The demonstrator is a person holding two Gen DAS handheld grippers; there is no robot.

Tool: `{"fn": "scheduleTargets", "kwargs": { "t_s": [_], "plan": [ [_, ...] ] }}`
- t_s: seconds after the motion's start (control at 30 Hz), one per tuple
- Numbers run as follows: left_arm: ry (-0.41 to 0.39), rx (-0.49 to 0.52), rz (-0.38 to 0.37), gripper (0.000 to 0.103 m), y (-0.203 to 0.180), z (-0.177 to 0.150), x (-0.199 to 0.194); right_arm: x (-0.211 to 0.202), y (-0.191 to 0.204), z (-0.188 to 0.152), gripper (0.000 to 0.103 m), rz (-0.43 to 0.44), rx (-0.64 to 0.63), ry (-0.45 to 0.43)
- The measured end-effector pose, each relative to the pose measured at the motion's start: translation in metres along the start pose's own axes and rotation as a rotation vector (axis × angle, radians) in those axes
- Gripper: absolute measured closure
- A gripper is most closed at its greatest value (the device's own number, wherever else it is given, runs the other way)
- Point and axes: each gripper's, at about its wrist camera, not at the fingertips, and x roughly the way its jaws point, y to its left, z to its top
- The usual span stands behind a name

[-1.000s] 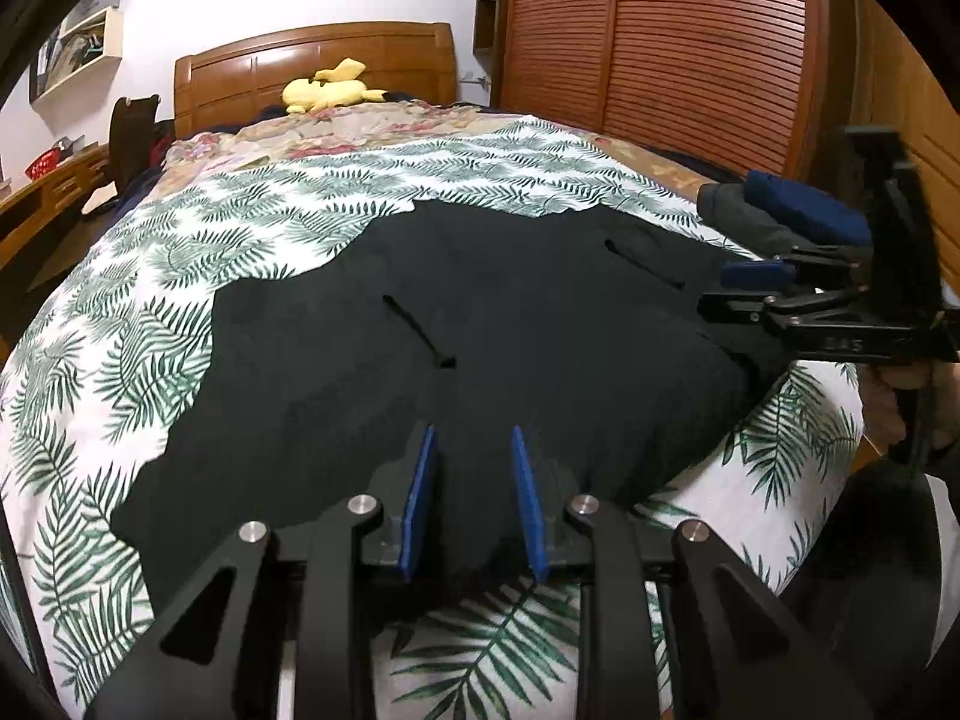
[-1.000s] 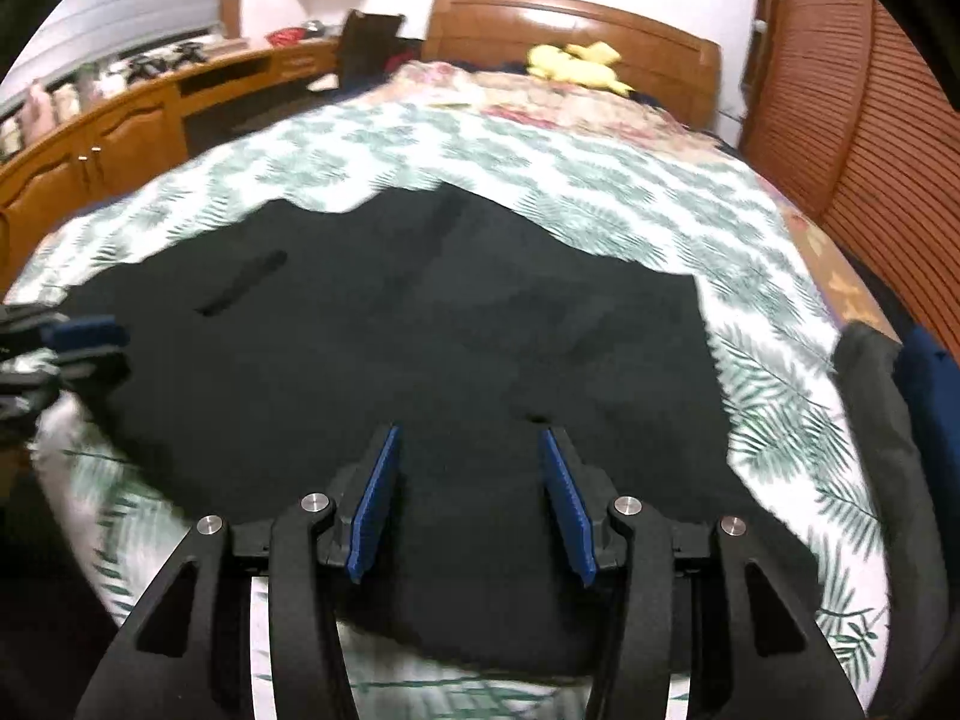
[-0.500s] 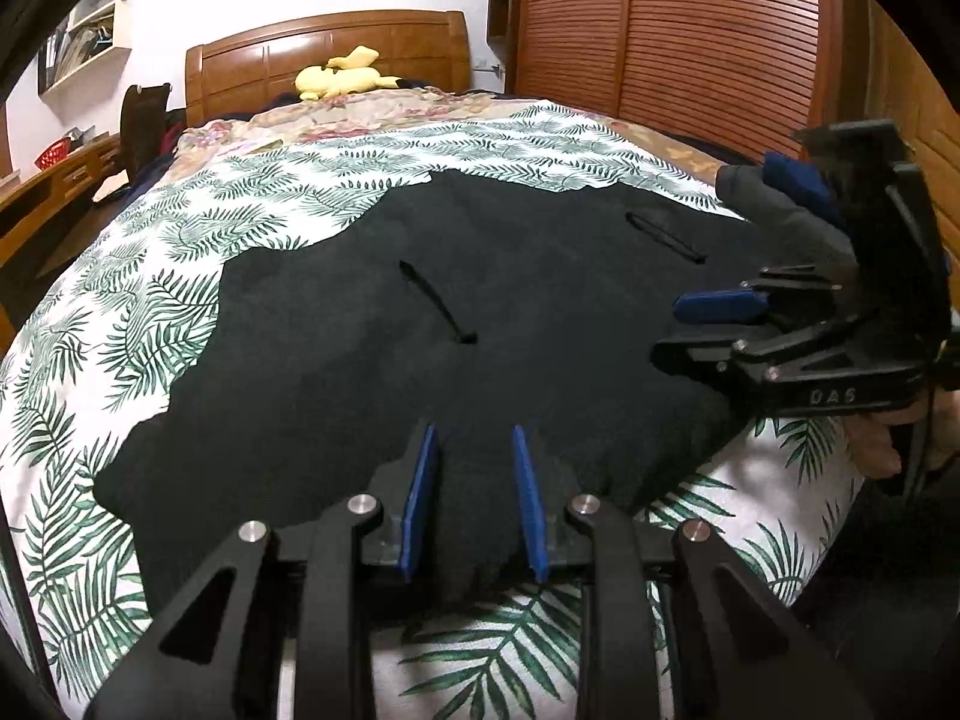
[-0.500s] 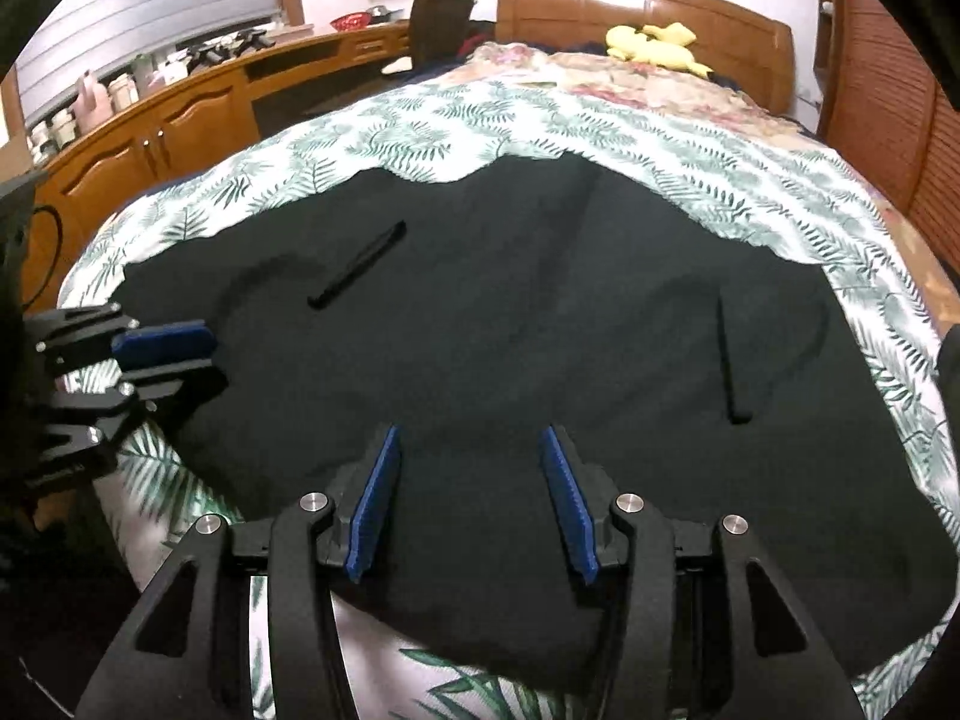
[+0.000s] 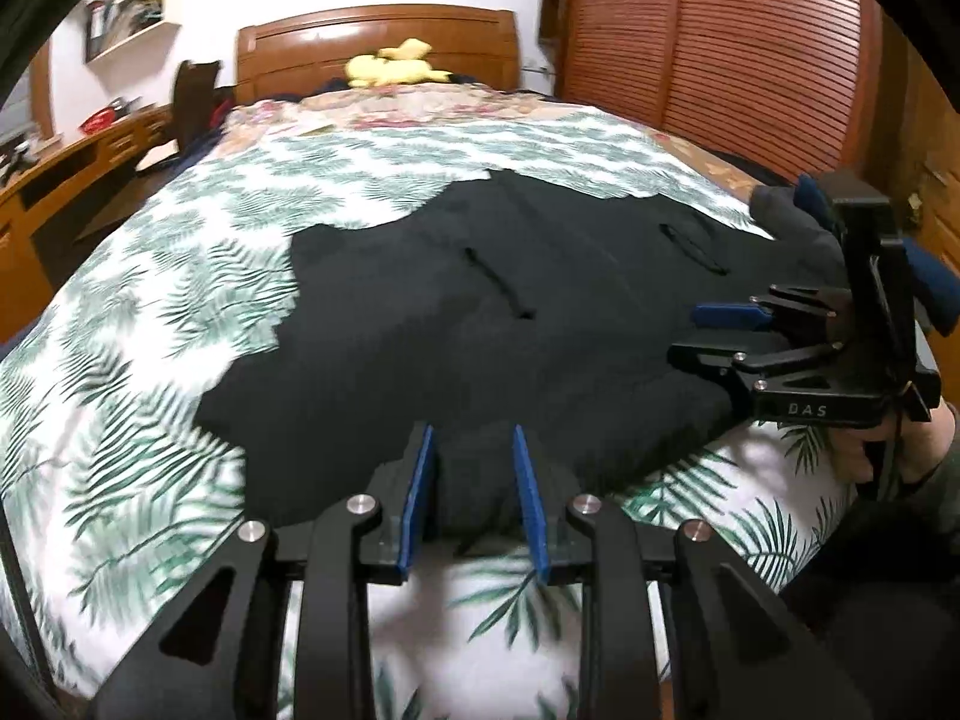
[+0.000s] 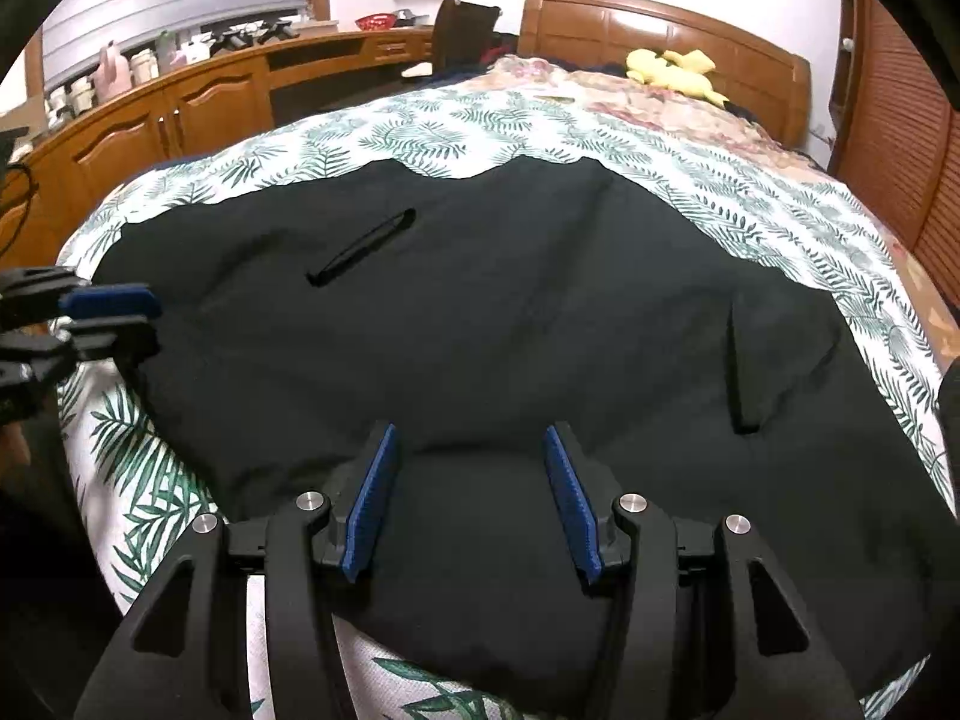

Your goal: Fold large clothes

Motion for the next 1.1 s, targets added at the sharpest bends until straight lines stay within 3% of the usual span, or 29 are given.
{"fn": "scheduleTargets", "kwargs": {
  "t_s": [0.23, 0.37, 0.6, 0.83, 0.93, 1.03, 1.1],
  "plan": [
    [0.045, -0.069, 0.09, 0.077, 0.028, -0.015, -0.011, -0.001, 0.003, -0.002, 0.051, -0.017, -0.021, -0.007],
    [0.081, -0.099, 0.096, 0.076, 0.037, -0.018, 0.004, -0.001, 0.003, -0.001, 0.051, -0.021, -0.027, -0.006],
    [0.094, -0.064, 0.166, 0.075, 0.029, -0.015, 0.019, -0.002, 0.004, -0.002, 0.051, -0.016, -0.036, -0.014],
    [0.078, -0.091, 0.182, 0.074, 0.036, -0.014, 0.007, -0.003, 0.006, -0.003, 0.051, -0.022, -0.048, -0.016],
    [0.076, -0.115, 0.238, 0.066, 0.05, -0.015, 0.011, -0.003, 0.006, -0.004, 0.051, -0.024, -0.049, -0.017],
    [0.088, -0.184, 0.167, 0.063, 0.067, -0.018, 0.017, -0.003, 0.006, -0.004, 0.051, -0.025, -0.049, -0.017],
    [0.083, -0.186, 0.174, 0.051, 0.071, -0.02, 0.019, -0.003, 0.006, -0.004, 0.051, -0.025, -0.049, -0.017]
  ]
}}
